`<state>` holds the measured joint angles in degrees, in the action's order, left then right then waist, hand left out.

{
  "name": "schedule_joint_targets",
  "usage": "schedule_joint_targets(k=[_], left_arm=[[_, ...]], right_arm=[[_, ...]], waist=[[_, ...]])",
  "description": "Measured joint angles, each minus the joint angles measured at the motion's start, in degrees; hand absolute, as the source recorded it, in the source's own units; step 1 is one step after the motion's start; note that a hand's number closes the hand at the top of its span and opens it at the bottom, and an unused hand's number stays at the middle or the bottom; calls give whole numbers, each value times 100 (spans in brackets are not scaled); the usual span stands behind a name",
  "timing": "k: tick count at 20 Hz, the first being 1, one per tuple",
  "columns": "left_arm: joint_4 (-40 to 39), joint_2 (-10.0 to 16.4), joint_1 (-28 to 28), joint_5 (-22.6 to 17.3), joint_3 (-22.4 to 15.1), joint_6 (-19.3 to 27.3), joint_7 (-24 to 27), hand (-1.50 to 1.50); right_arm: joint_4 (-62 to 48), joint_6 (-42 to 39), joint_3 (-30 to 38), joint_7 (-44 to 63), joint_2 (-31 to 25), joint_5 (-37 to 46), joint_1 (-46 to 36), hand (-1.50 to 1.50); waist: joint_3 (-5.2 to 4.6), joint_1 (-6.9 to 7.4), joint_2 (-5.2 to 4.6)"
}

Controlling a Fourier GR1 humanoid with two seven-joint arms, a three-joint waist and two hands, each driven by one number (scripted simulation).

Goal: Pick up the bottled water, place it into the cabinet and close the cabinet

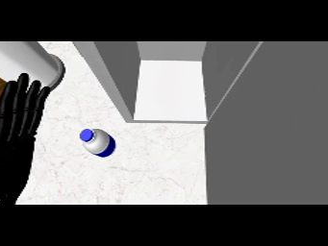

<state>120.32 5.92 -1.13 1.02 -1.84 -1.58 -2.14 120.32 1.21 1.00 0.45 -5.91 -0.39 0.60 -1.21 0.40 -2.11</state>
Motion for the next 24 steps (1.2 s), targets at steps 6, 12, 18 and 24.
schedule_joint_targets(k=[6,12,18,24], left_arm=[[-460,440,-240,-1319,166,-1260,455,-150],[-941,1067,44,-2836,267,-2432,-192,-150],[-914,1590,394,-3860,704,-3069,-615,-150],[-810,1693,700,-3976,992,-3278,-785,-150]], right_arm=[[306,-91,-173,-48,76,-87,151,-150],[729,-338,-614,748,175,-646,907,-150],[1701,-467,-884,1242,140,-869,1843,-150],[1996,-646,-1310,940,216,-660,2726,-150]], waist=[[85,-103,160],[108,-125,205],[117,-81,225],[121,-80,229]])
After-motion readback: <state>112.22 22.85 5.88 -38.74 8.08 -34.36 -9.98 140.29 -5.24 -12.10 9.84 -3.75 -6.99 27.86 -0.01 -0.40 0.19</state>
